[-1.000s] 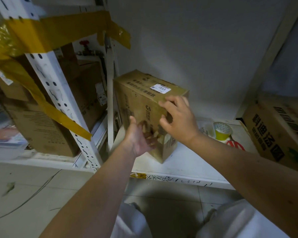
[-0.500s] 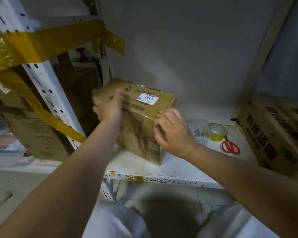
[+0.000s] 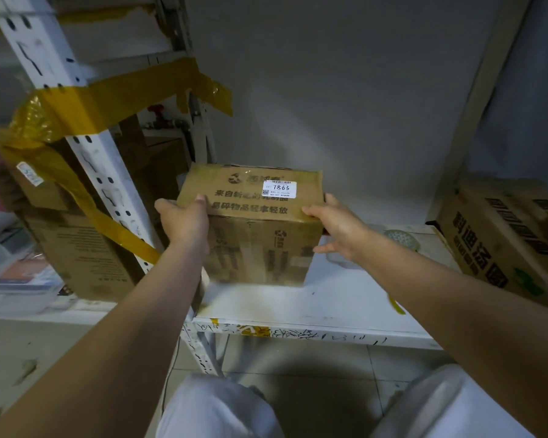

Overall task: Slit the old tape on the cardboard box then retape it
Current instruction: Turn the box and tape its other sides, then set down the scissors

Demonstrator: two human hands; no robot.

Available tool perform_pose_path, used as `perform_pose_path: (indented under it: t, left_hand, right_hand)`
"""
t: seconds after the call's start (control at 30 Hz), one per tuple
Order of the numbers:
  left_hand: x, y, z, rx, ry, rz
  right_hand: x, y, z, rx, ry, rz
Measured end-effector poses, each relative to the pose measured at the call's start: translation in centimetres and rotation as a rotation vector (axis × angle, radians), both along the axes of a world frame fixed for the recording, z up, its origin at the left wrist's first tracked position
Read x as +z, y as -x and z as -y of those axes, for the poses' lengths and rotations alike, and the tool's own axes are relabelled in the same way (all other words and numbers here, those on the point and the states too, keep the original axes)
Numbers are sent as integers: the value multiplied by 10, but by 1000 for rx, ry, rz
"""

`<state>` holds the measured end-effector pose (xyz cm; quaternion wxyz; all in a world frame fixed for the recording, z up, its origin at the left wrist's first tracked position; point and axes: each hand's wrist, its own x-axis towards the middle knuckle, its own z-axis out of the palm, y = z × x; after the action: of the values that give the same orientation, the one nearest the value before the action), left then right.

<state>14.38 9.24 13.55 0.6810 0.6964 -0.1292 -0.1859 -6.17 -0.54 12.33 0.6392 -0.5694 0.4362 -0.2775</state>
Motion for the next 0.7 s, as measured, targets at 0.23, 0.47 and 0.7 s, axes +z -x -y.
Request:
perform_pose_path:
  t: [0.23, 0.47, 0.7]
  left_hand:
    - [-36, 18, -3, -107, -21, 65]
    - [-80, 39, -18, 6, -133, -77]
    - [-124, 29, -14, -81, -115, -399]
  right_hand:
    - [-42, 27, 11, 19, 110, 119]
    - [-76, 35, 3, 40, 233, -30]
    - [-119, 35, -7, -22, 204, -289]
